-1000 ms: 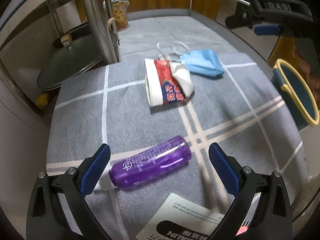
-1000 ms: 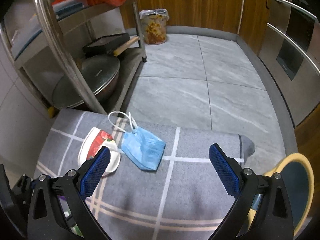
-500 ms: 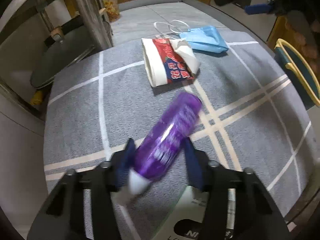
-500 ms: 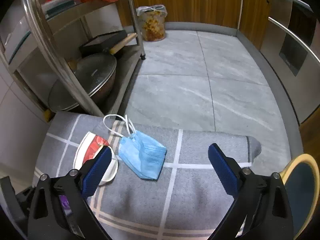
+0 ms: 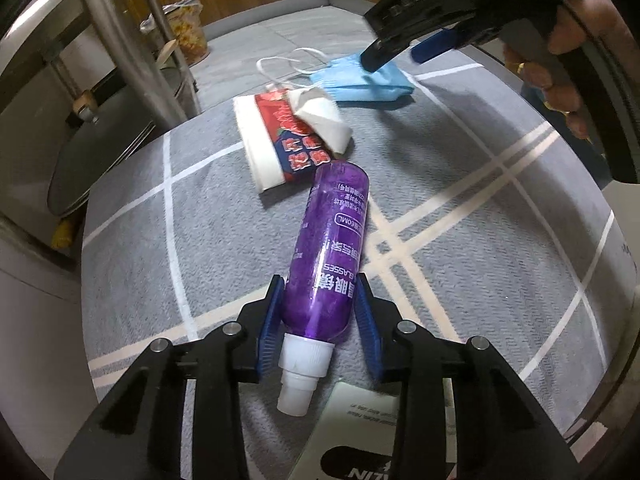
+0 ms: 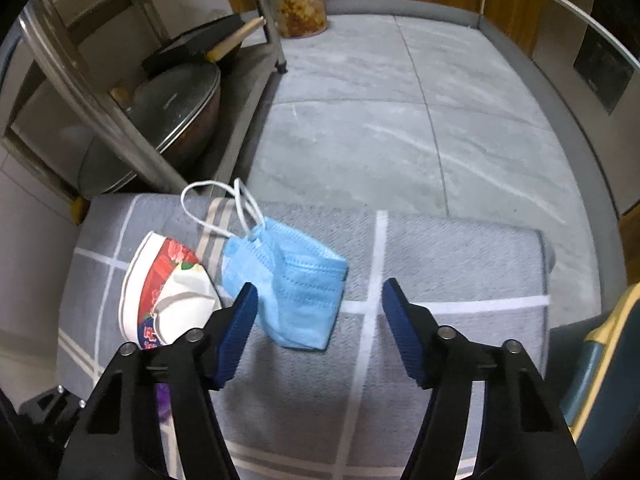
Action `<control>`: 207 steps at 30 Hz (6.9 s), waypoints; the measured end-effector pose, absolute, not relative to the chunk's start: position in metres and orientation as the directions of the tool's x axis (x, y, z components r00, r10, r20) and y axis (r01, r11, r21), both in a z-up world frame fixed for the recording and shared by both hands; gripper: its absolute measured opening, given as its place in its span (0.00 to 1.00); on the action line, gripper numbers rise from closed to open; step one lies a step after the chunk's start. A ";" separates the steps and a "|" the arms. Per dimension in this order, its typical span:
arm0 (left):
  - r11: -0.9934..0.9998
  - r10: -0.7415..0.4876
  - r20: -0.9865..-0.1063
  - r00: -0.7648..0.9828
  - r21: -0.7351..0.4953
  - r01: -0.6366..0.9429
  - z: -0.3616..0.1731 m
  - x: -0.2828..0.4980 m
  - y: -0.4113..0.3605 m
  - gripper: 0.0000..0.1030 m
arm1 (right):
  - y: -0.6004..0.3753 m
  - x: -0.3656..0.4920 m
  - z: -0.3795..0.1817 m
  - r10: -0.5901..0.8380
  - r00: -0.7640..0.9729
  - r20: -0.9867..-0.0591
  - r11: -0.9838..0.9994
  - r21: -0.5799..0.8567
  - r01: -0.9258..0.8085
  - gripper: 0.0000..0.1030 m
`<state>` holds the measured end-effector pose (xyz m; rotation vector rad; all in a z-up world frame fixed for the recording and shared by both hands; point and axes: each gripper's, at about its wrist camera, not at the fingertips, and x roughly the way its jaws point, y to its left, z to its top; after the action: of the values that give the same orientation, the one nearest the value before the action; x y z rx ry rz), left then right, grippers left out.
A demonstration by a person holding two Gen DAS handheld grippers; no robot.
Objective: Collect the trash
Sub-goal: 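Grasp the blue face mask with the right tool while the left tool lifts the bottle, then carry the bottle and mask over the bin and open both tools, then move both tools back over the mat toward the box and cup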
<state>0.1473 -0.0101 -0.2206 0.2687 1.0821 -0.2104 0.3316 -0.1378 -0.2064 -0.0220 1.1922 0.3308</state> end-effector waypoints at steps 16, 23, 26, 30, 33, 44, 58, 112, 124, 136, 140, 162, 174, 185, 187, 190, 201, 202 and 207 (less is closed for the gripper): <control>0.950 -0.076 -0.857 0.511 0.093 0.297 -0.202 0.157 -0.016 0.33 | -0.143 0.321 -0.192 0.218 0.333 -0.917 0.945 0.114 -0.305 0.27; 0.954 -0.102 -0.829 0.551 0.076 0.292 -0.186 0.163 -0.023 0.31 | -0.160 0.304 -0.156 0.238 0.390 -0.890 0.934 0.099 -0.344 0.27; 0.952 -0.121 -0.818 0.562 0.064 0.299 -0.178 0.164 -0.028 0.31 | -0.174 0.298 -0.143 0.241 0.415 -0.877 0.934 0.094 -0.344 0.27; 0.947 -0.157 -0.801 0.577 0.043 0.318 -0.168 0.164 -0.038 0.31 | -0.197 0.290 -0.126 0.250 0.442 -0.862 0.939 0.103 -0.329 0.27; 0.942 -0.191 -0.783 0.591 0.022 0.334 -0.158 0.161 -0.047 0.31 | -0.213 0.283 -0.113 0.254 0.463 -0.849 0.943 0.111 -0.313 0.27; 0.921 -0.285 -0.710 0.644 -0.016 0.389 -0.120 0.159 -0.087 0.31 | -0.272 0.255 -0.066 0.265 0.549 -0.793 0.956 0.139 -0.260 0.27; 0.879 -0.381 -0.667 0.640 -0.047 0.475 -0.106 0.170 -0.152 0.31 | -0.363 0.220 -0.049 0.176 0.598 -0.782 0.984 0.124 -0.127 0.27; 0.726 -0.488 -0.715 0.500 -0.016 0.687 -0.157 0.174 -0.338 0.46 | -0.514 0.215 -0.142 -0.038 0.370 -0.928 0.973 0.050 0.227 0.44; 0.774 -0.453 -0.704 0.547 -0.007 0.633 -0.143 0.175 -0.305 0.67 | -0.505 0.218 -0.125 -0.029 0.432 -0.901 0.975 0.070 0.211 0.64; 0.825 -0.395 -0.700 0.595 0.015 0.565 -0.129 0.170 -0.265 0.85 | -0.479 0.222 -0.104 -0.003 0.500 -0.866 0.985 0.085 0.153 0.74; 0.844 -0.386 -0.695 0.607 -0.001 0.536 -0.125 0.172 -0.250 0.86 | -0.463 0.226 -0.098 0.005 0.514 -0.858 0.988 0.084 0.130 0.75; 0.938 -0.225 -0.698 0.680 0.034 0.346 -0.113 0.169 -0.144 0.90 | -0.306 0.256 -0.073 0.178 0.557 -0.812 0.982 0.112 -0.151 0.83; 0.966 -0.163 -0.723 0.671 0.020 0.257 -0.112 0.158 -0.084 0.90 | -0.233 0.276 -0.086 0.256 0.501 -0.827 0.964 0.175 -0.202 0.83; 0.999 -0.035 -0.812 0.583 -0.015 0.038 -0.133 0.120 0.005 0.90 | -0.164 0.284 -0.111 0.289 0.421 -0.860 0.942 0.178 -0.285 0.83; 0.999 -0.028 -0.820 0.571 -0.038 -0.006 -0.137 0.114 0.015 0.90 | -0.157 0.282 -0.112 0.292 0.416 -0.861 0.938 0.172 -0.302 0.83; 0.994 0.025 -0.827 0.562 -0.040 -0.102 -0.143 0.100 0.026 0.90 | -0.147 0.280 -0.112 0.295 0.416 -0.860 0.932 0.164 -0.323 0.83; 0.920 0.189 -0.844 0.501 -0.026 -0.391 -0.173 0.072 0.016 0.90 | -0.156 0.277 -0.107 0.282 0.433 -0.856 0.934 0.143 -0.328 0.83; 0.913 0.194 -0.853 0.485 -0.023 -0.407 -0.177 0.071 0.013 0.90 | -0.158 0.277 -0.106 0.282 0.435 -0.855 0.936 0.144 -0.323 0.83; 0.896 0.201 -0.882 0.426 -0.010 -0.445 -0.194 0.070 0.008 0.90 | -0.167 0.276 -0.105 0.272 0.443 -0.854 0.939 0.134 -0.318 0.83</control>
<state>0.0696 0.0075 -0.1939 -0.2574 1.0583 0.4093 0.2763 -0.1666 -0.1049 -0.0488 1.0499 0.3661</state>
